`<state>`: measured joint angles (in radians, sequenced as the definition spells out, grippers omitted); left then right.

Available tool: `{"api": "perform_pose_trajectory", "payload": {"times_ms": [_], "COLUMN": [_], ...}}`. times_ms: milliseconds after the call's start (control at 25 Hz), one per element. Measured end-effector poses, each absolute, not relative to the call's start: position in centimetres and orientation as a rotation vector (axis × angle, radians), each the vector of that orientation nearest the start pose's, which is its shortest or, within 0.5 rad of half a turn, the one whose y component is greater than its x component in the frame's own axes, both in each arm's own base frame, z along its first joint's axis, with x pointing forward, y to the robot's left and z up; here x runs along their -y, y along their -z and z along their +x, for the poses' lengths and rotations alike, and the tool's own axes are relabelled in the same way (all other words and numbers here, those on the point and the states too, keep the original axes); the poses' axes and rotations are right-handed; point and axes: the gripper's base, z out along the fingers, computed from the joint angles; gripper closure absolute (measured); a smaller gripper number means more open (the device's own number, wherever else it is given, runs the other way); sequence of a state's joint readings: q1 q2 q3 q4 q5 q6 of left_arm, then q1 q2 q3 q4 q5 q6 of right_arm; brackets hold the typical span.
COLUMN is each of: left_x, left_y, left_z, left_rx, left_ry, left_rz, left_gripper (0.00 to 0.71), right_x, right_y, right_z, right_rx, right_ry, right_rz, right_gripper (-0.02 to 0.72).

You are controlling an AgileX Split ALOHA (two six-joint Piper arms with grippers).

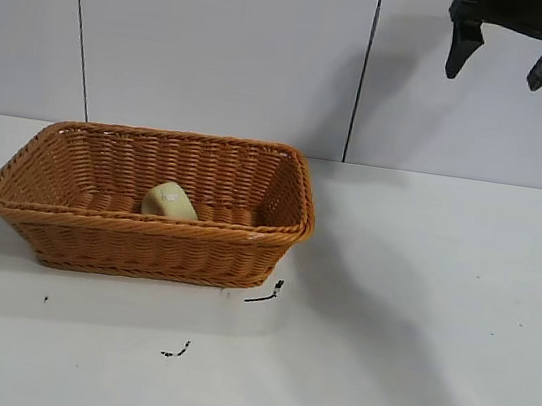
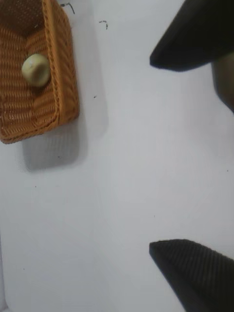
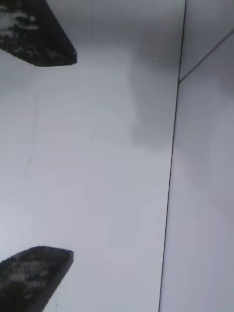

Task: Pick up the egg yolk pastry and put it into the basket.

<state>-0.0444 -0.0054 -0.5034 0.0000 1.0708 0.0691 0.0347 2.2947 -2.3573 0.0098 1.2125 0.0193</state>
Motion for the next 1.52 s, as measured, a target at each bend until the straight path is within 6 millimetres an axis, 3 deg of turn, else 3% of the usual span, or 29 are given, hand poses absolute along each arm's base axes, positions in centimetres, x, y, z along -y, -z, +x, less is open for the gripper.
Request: {"api": "perform_pose_trajectory", "payload": {"times_ms": [200, 360, 680, 920, 1040, 1320, 1520], "left_x": [0.0, 0.0, 0.0, 0.0, 0.0, 0.0, 0.0], "left_y": [-27.7, -27.7, -27.7, -27.7, -27.7, -27.7, -27.7], "left_z": [-0.7, -0.7, -0.7, -0.7, -0.7, -0.7, -0.7], "left_rx": [-2.042, -2.042, -2.042, -2.042, -2.042, -2.042, -2.042], "left_ry": [-0.015, -0.015, -0.015, -0.015, -0.015, -0.015, -0.015], "left_rz": [0.116, 0.116, 0.116, 0.116, 0.116, 0.116, 0.116], "left_gripper": [0.014, 0.014, 0.014, 0.014, 0.014, 0.014, 0.014], "right_x": [-1.7, -1.5, -1.1, -0.7, -0.5, -0.2, -0.1], "right_y": [-30.8, -33.5, -35.5, -32.9, -31.4, -27.6, -27.6], "right_z": [46.6, 41.4, 26.9, 15.6, 10.9, 3.9, 1.2], "right_rx": [-2.689, -2.711, -2.744, -2.723, -2.595, -2.283, -2.117], "right_ry": [-0.027, -0.026, -0.04, -0.039, -0.041, -0.043, -0.042], "right_rz": [-0.032, -0.036, -0.033, -0.022, -0.018, -0.022, -0.028], "right_gripper": [0.01, 0.01, 0.01, 0.01, 0.01, 0.01, 0.01]}}
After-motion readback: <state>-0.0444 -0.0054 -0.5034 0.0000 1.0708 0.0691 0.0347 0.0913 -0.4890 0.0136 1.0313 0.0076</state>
